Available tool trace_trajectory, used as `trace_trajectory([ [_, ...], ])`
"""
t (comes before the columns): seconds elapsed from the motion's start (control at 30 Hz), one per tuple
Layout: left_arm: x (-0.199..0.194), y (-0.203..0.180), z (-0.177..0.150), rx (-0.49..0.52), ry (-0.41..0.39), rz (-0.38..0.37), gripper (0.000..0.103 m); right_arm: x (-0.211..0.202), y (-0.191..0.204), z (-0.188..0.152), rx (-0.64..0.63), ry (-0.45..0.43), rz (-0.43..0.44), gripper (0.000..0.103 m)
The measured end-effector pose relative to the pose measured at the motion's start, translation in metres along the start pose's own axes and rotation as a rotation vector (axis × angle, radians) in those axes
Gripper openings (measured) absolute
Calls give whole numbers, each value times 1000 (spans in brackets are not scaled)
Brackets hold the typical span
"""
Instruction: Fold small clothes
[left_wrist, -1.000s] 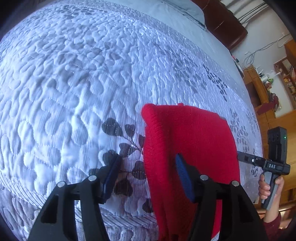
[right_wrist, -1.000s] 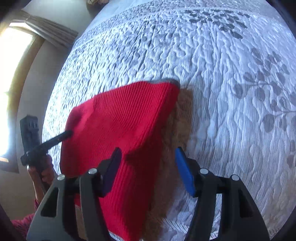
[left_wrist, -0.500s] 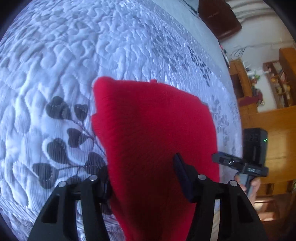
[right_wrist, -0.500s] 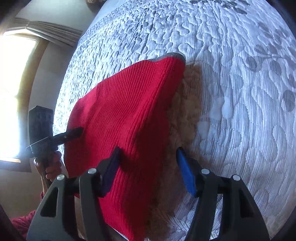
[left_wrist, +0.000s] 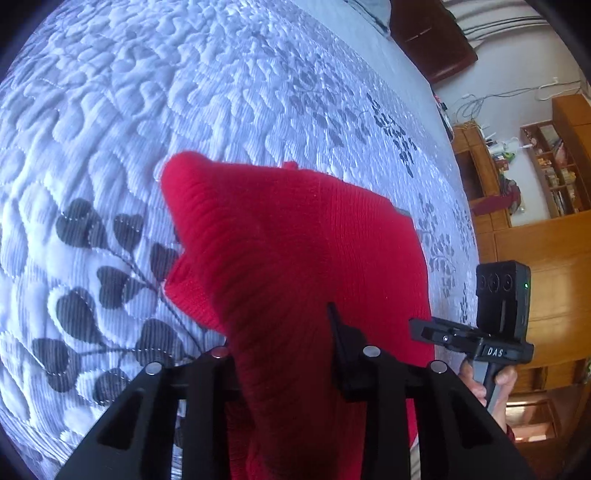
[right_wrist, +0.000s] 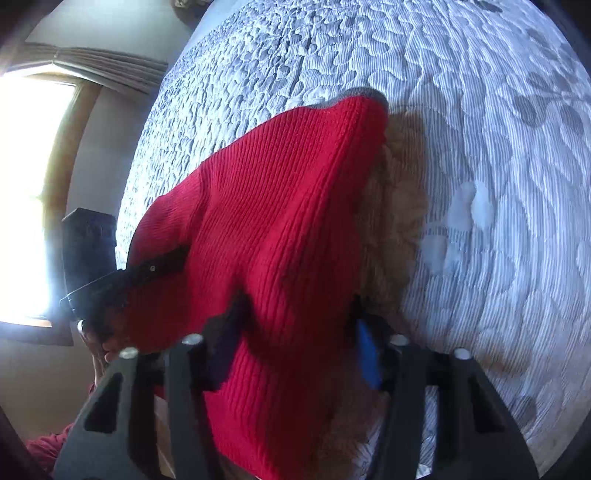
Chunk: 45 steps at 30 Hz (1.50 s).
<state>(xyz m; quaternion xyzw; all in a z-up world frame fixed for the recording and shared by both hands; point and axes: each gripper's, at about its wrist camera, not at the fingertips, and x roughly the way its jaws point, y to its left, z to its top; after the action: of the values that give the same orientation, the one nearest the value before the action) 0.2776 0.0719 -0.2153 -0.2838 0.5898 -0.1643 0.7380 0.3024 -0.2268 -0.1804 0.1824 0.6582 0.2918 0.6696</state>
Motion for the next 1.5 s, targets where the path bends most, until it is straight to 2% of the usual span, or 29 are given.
trace_trajectory([
  [0.03,-1,-6,0,9,-10,13,31,-4,1,-1,-3,-12,10,35],
  [0.07,-3,-11,-1,14,-17,21,30,-9,1,-3,2,-19,23,31],
  [0.13,-8,-19,-3,16,-26,0,29,-20,2,-7,12,-39,46,29],
  [0.33,-12,-74,-10,75,-25,-24,29,-66,3,-26,21,-77,116,26],
  [0.4,-9,-98,-14,93,-19,-39,29,-93,-4,-31,27,-104,112,26],
  [0.57,9,-150,-12,123,-1,-102,29,-167,-40,-37,59,-161,82,26],
  [0.67,37,-177,-4,112,31,-122,29,-192,-74,-30,97,-158,45,26],
  [0.8,95,-206,13,143,51,-52,29,-196,-119,-12,141,-160,-29,26],
  [0.93,139,-208,24,152,58,59,29,-175,-162,-3,177,-127,-78,27],
  [1.0,152,-209,20,188,53,126,30,-163,-175,-2,175,-124,-84,29],
  [1.07,157,-209,17,225,40,162,33,-160,-182,-6,177,-144,-60,35],
  [1.1,156,-209,15,233,34,171,36,-161,-182,-9,174,-157,-67,38],
  [1.17,152,-207,14,233,27,193,45,-166,-182,-19,162,-183,-89,56],
  [1.27,137,-204,-1,239,22,240,58,-181,-177,-45,157,-211,-82,59],
  [1.3,132,-204,-8,235,20,247,65,-184,-174,-55,150,-213,-72,62],
  [1.33,127,-200,-16,221,24,243,66,-186,-170,-64,142,-216,-63,69],
  [1.5,111,-187,-66,181,44,206,67,-183,-157,-123,148,-182,-28,70],
])
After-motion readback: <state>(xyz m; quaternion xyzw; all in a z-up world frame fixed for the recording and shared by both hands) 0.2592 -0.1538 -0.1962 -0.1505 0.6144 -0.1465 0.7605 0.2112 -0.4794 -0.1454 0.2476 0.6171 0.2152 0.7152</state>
